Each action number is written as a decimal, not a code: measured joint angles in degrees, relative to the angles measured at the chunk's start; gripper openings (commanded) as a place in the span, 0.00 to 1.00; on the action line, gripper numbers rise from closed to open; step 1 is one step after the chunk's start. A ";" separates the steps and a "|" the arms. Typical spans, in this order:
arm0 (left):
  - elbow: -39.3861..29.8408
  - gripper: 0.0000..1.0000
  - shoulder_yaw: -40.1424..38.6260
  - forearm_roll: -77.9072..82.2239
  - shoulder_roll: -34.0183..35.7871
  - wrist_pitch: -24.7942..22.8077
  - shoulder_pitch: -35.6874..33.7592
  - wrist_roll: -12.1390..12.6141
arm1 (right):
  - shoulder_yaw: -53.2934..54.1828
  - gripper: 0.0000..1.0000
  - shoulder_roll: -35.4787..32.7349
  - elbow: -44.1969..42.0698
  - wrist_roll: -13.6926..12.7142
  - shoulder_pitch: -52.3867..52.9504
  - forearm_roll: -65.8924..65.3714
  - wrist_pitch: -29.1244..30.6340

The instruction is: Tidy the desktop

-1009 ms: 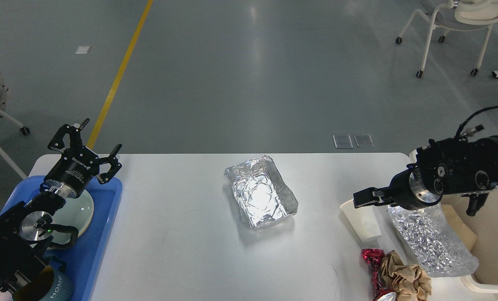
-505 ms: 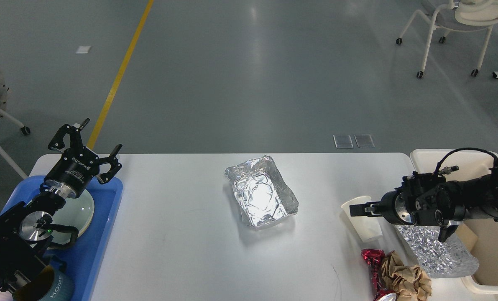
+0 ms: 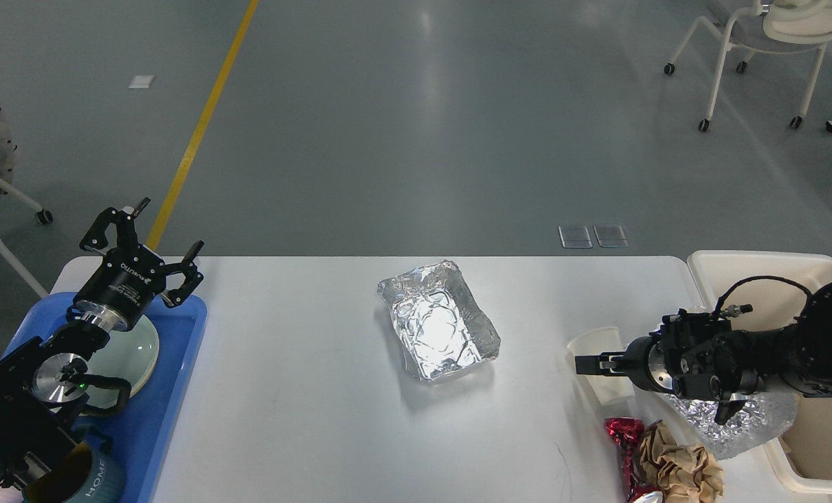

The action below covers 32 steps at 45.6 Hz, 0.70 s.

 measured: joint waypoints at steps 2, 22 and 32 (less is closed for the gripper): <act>0.00 1.00 0.00 0.00 0.00 0.00 0.00 0.00 | 0.20 0.52 0.10 -0.33 0.00 -0.42 0.02 -0.23; 0.00 1.00 0.00 0.00 0.00 0.00 -0.03 0.00 | 0.28 0.00 -1.01 -0.87 0.24 1.09 -0.30 -1.81; 0.00 1.00 0.00 0.00 0.00 0.00 -0.02 0.00 | -3.52 0.00 -9.04 11.49 0.63 15.94 -0.87 2.76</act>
